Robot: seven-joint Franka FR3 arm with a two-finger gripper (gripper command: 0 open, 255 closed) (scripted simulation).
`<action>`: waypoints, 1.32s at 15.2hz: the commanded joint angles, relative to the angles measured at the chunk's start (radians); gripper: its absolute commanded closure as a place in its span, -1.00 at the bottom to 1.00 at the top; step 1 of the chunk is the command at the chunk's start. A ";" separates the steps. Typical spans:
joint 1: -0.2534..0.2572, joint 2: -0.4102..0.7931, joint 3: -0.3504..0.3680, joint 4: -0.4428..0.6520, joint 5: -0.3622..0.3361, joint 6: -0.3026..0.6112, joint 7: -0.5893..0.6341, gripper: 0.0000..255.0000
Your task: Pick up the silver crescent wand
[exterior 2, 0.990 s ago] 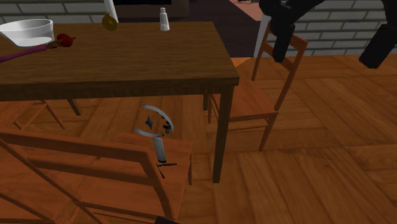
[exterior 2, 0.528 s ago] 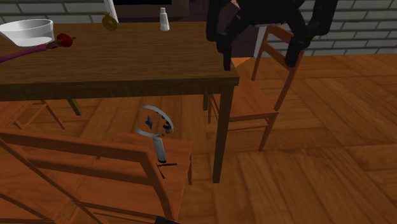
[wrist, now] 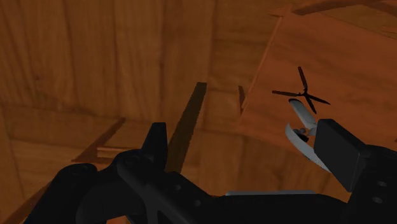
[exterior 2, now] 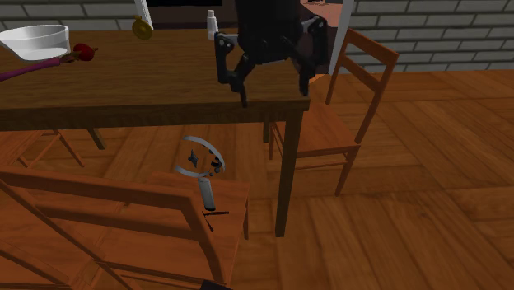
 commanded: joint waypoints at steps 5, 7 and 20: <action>0.028 0.198 0.100 0.089 -0.106 0.091 0.065 -1.00; 0.040 0.266 0.128 0.122 -0.154 0.112 0.093 -1.00; 0.215 0.724 0.191 0.407 -0.521 0.135 0.261 -1.00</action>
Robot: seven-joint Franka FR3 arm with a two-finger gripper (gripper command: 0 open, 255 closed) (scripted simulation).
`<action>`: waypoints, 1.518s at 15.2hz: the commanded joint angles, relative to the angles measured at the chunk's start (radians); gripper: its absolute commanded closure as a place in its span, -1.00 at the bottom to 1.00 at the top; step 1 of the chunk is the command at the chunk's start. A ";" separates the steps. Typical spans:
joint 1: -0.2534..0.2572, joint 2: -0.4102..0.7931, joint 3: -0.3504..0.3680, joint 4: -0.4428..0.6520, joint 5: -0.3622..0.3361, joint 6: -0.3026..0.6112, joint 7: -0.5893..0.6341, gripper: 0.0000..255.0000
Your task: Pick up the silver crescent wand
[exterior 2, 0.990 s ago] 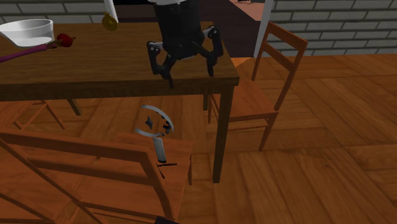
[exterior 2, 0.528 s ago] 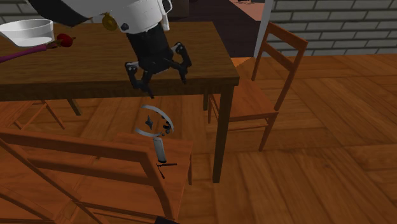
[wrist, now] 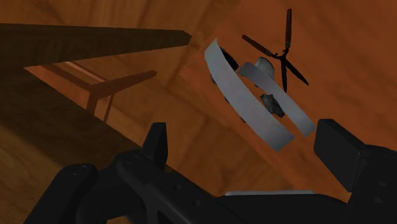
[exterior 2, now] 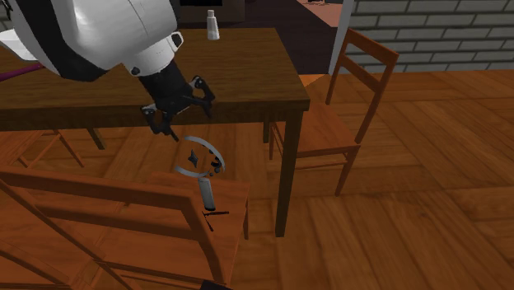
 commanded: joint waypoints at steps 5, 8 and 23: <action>0.028 0.070 -0.015 0.002 -0.058 0.046 0.045 -1.00; 0.034 0.091 -0.023 -0.004 -0.075 0.068 0.061 -1.00; 0.026 0.058 -0.011 0.005 -0.049 0.033 0.036 1.00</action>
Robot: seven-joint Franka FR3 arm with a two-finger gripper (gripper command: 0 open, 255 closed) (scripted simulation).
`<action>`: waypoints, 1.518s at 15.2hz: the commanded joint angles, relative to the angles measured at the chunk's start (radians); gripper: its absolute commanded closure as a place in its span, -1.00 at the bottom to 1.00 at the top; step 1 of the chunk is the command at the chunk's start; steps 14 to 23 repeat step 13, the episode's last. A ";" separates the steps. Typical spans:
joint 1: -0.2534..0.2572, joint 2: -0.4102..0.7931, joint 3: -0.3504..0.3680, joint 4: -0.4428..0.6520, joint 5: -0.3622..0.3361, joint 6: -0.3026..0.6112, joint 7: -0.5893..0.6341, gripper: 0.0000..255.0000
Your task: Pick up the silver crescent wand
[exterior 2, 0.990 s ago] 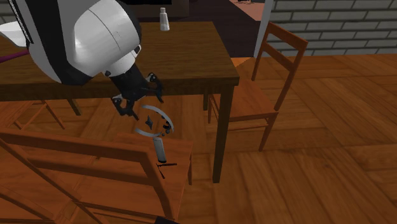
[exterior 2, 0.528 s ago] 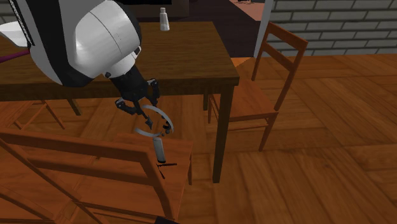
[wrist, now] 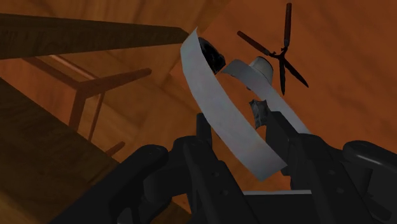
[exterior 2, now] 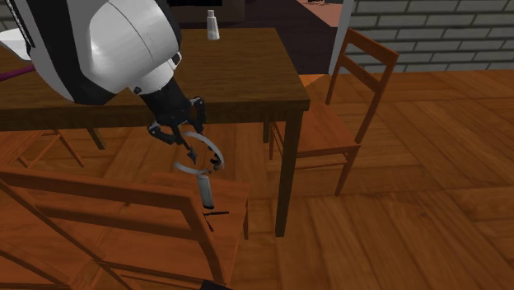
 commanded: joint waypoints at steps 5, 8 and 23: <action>-0.009 -0.047 0.017 0.023 0.040 -0.057 -0.038 1.00; -0.014 -0.068 0.024 0.036 0.058 -0.085 -0.056 1.00; -0.017 -0.088 0.031 0.051 0.076 -0.116 -0.074 1.00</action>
